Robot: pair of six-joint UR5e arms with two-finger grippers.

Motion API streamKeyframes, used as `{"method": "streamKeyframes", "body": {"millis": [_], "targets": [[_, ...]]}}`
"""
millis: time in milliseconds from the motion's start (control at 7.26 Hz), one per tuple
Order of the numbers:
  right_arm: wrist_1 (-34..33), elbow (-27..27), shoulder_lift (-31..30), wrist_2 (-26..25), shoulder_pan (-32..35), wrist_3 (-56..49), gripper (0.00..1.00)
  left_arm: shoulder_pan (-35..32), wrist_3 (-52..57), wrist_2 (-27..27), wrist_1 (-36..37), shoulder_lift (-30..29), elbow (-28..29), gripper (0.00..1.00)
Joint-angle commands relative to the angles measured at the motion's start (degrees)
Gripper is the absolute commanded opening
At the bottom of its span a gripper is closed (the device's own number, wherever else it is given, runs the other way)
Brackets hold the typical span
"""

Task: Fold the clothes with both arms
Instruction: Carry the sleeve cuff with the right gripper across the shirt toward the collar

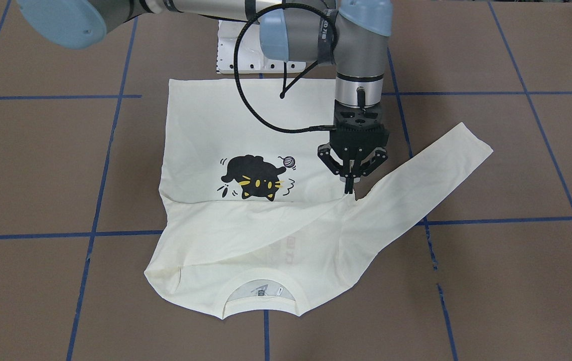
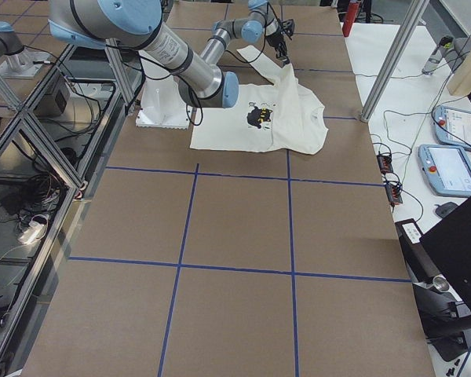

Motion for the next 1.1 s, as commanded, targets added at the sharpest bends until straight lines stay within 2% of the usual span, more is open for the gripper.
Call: {"method": "streamKeyframes", "body": {"millis": [0, 276, 413, 551, 689, 827, 965], "targets": [[2.79, -3.87, 1.37, -0.57, -0.63, 2.47, 0.25, -0.14, 0.08, 0.0, 0.0, 0.14, -0.01, 0.99], [2.81, -5.73, 2.42, -0.57, -0.55, 3.8, 0.99, -0.23, 0.08, 0.0, 0.0, 0.14, -0.01, 0.99], [2.55, -5.82, 2.86, -0.05, -0.2, 4.33, 1.0, -0.23, 0.0, 0.0, 0.0, 0.14, 0.07, 0.99], [1.24, -5.74, 3.21, 4.31, 1.81, 4.42, 1.0, -0.15, -0.27, 0.0, 0.0, 0.06, 0.07, 0.99], [-3.99, -4.78, 3.82, 9.92, 5.4, 4.33, 1.0, -0.15, -0.53, 0.0, 0.09, -0.12, 0.25, 0.99], [-5.96, -2.59, 2.96, 16.76, 9.96, 3.29, 1.0, -0.15, -0.44, 0.0, -0.09, -0.38, -0.36, 0.99], [-6.76, 2.39, -0.53, 22.83, 13.92, -0.12, 1.0, 0.03, -0.97, 0.0, -4.7, 0.05, -2.02, 0.99]]}}
